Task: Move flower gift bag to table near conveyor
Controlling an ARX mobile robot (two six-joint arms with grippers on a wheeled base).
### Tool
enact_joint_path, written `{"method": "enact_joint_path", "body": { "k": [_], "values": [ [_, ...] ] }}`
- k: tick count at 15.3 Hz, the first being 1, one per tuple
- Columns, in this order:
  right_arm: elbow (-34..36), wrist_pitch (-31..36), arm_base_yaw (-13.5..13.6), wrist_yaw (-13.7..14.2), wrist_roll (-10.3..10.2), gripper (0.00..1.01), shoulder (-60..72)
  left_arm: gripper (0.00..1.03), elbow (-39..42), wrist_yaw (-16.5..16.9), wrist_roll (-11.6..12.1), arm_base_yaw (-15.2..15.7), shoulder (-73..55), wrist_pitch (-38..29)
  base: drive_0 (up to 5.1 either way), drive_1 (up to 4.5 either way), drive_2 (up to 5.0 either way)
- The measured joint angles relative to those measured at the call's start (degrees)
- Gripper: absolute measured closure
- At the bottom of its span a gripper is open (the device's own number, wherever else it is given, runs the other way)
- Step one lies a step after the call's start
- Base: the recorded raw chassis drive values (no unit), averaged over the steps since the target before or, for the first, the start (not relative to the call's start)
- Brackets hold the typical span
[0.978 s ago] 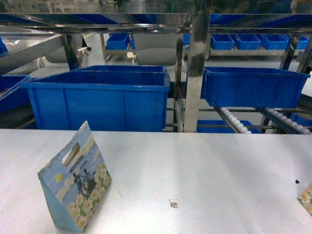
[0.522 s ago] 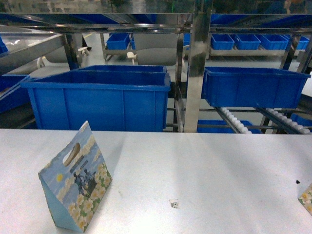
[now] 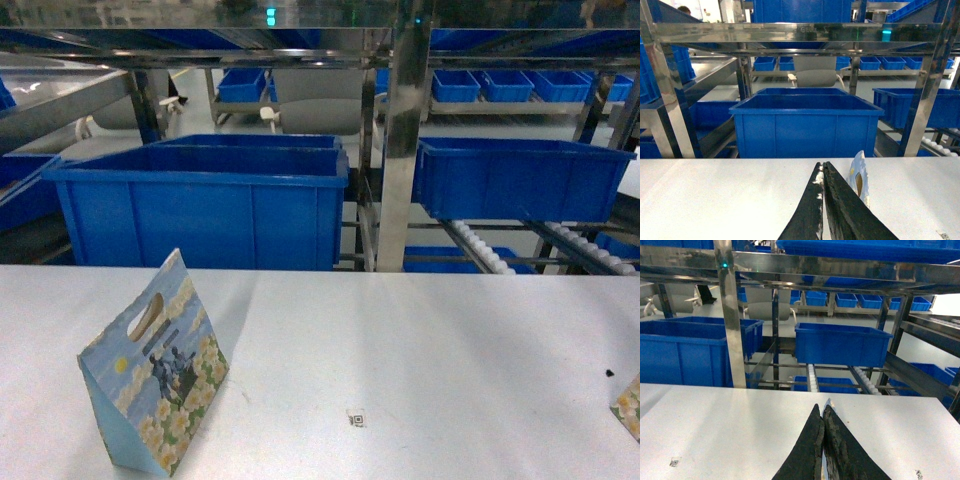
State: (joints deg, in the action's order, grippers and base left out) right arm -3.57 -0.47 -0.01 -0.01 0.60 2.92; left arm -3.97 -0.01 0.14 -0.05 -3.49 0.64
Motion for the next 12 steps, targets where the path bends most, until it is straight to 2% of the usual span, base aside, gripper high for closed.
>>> {"method": "enact_joint_path", "body": {
  "k": [4, 10, 11, 12],
  "values": [
    [2.9, 0.1, 0.0, 0.0, 0.0, 0.99, -2.7, 1.01, 2.0, 0.0, 0.0, 0.0, 2.1, -0.8, 0.0, 0.00, 0.0],
    [2.8, 0.2, 0.0, 0.0, 0.0, 0.99, -2.7, 1.01, 3.1, 0.0, -0.1, 0.0, 2.9, -0.4, 0.0, 0.00, 0.0],
    [2.8, 0.2, 0.0, 0.0, 0.0, 0.95, -2.7, 0.95, 3.1, -0.1, -0.1, 0.0, 2.9, -0.4, 0.0, 0.00, 0.0],
    [2.8, 0.2, 0.0, 0.0, 0.0, 0.84, -2.7, 0.84, 3.1, 0.0, -0.1, 0.0, 2.9, -0.4, 0.0, 0.00, 0.0]
  ]
}}
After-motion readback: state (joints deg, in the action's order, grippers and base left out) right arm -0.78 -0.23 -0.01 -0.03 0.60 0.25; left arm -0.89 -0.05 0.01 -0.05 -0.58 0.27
